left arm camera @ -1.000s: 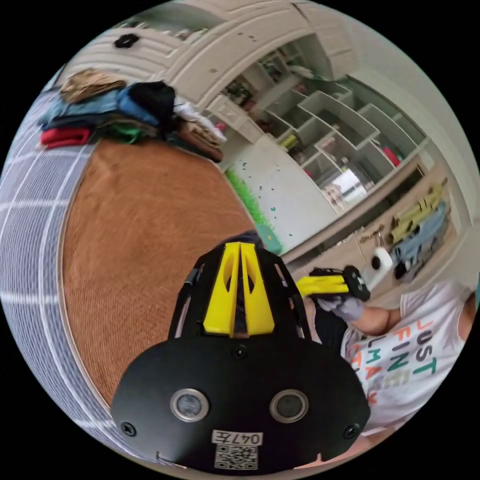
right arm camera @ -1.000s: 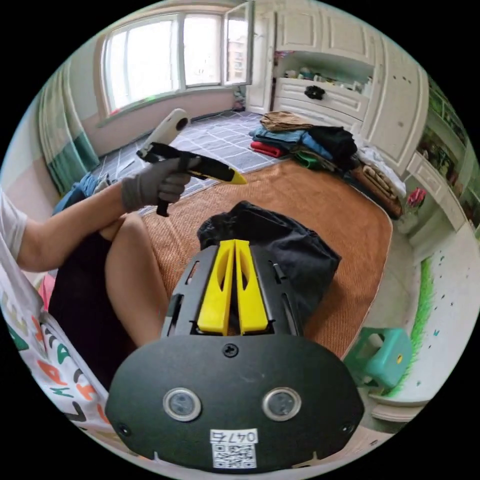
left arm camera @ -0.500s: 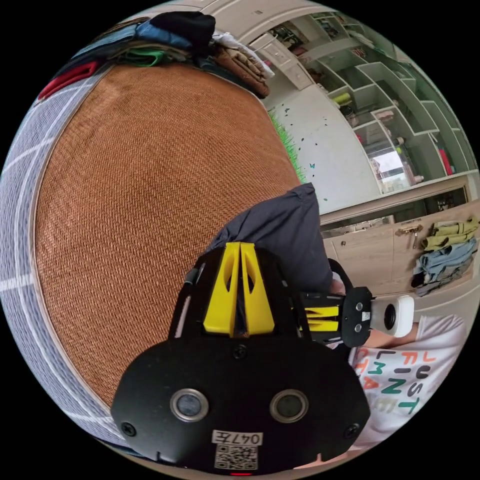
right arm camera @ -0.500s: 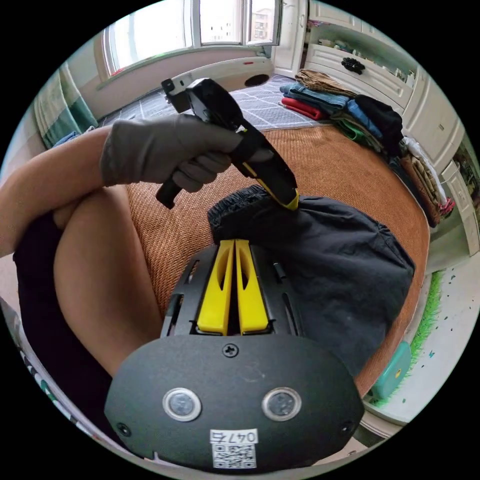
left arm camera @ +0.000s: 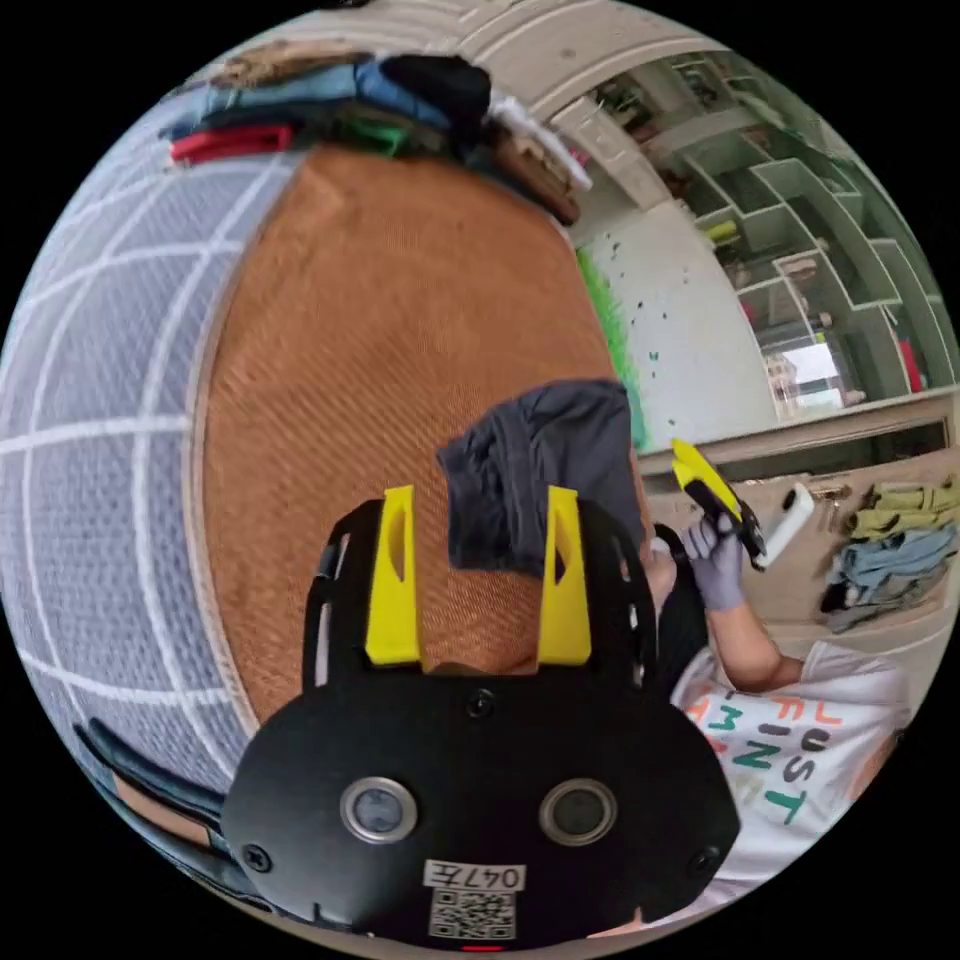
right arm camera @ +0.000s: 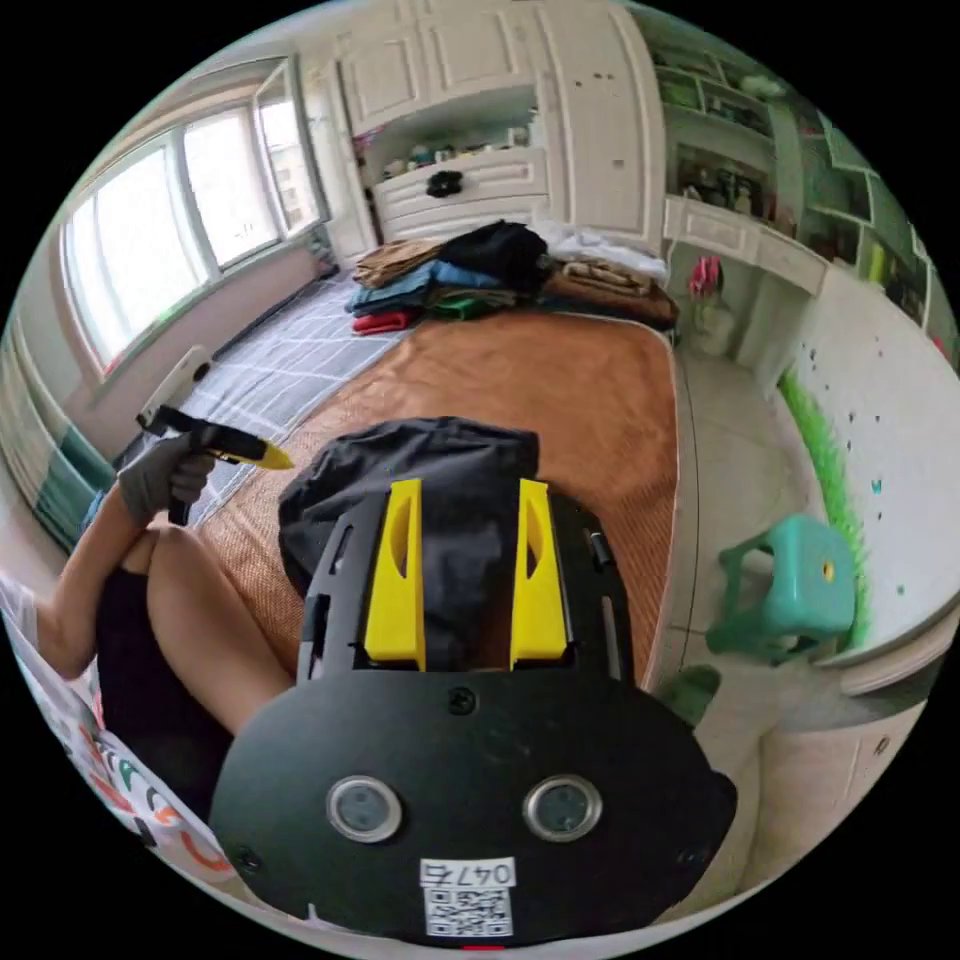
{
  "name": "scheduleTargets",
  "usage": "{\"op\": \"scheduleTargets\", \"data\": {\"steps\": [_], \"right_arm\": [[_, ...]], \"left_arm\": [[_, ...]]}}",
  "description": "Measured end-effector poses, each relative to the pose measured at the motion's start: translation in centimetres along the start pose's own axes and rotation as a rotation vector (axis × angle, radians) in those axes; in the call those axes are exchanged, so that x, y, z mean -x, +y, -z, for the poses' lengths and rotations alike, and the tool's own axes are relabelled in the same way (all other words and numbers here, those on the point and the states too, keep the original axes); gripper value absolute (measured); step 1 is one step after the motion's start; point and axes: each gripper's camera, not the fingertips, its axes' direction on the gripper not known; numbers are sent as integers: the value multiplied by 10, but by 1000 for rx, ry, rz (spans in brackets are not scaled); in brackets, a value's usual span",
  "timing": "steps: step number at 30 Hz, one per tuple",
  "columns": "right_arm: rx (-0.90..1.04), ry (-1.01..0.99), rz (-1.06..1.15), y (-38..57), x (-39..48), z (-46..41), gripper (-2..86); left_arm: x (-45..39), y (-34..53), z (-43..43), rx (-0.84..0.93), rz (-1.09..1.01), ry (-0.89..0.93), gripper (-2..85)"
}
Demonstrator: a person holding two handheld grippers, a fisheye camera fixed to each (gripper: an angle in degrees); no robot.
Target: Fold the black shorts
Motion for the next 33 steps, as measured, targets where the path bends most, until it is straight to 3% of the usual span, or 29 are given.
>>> {"op": "scheduleTargets", "data": {"steps": [2,10,13,16,21,27,33], "right_arm": [[35,-40,-137,12,-47,-6,109],[170,-224,-319,37,-76,-75,93],[212,-270,-310,30,-66,-74,14],[201,-212,-218,18,-48,-55,-1],[117,-123,-64,-17,-12,8,-5],[33,-189,215,-81,83,82,-8],[60,-480,600,-116,272,78,-8]], "left_arm": [[5,-9,-21,172,13,50,196],[-21,6,37,227,-84,-107,152],[-36,16,60,263,-185,-124,106],[-55,31,98,237,-269,-181,77],[-79,76,204,55,-328,-1,67],[-105,259,423,-301,-296,-39,66],[-66,543,645,-593,-39,-144,66]]}}
